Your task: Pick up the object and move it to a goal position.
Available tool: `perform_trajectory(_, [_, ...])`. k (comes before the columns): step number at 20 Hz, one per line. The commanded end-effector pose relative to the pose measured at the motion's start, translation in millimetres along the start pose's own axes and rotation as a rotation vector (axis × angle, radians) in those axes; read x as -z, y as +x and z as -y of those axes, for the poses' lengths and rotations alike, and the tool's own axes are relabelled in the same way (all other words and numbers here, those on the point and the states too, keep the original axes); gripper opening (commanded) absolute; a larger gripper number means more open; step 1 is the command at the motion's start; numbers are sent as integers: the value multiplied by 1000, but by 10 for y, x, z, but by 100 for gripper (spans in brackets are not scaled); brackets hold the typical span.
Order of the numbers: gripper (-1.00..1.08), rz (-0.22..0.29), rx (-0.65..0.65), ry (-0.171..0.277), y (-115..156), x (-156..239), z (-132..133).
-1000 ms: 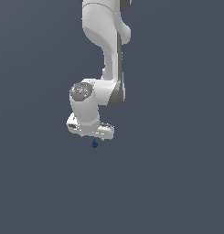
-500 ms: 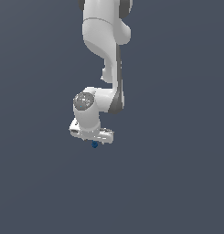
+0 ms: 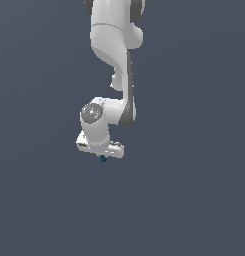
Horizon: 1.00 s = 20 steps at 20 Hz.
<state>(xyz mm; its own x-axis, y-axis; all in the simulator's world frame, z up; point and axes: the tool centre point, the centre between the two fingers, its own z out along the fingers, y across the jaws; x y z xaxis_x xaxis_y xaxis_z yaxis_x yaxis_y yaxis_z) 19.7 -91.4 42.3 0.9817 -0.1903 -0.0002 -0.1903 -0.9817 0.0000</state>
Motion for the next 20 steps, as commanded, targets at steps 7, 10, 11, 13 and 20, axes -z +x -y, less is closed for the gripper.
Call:
perform_trajectory(7, [-100,0,0,0,-3,8,2])
perform_trajectory(10, [-100,0,0,0,-25,52,13])
perform_trajectory(11, [-100,0,0,0,-37,76,19])
perform_trajectory(13, [-100,0,0,0,-66,135,34])
perform_trajectory(20, [-100,0,0,0,-235,483,121])
